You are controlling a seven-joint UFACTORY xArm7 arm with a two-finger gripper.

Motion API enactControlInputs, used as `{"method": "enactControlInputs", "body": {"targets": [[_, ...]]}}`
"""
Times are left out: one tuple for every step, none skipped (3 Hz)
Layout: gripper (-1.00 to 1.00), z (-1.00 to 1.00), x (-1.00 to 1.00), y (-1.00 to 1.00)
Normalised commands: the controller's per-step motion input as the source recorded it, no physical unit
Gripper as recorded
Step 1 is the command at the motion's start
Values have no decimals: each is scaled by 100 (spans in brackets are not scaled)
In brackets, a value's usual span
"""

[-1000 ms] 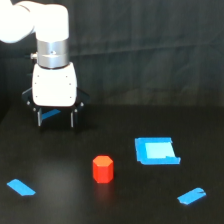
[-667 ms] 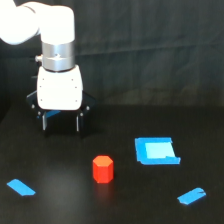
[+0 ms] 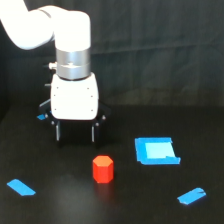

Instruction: Pick up the red object from the table

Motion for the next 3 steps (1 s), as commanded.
{"method": "enactControlInputs", "body": {"targets": [[100, -70, 86, -71], [98, -15, 58, -84], [98, 5, 3, -78]]}}
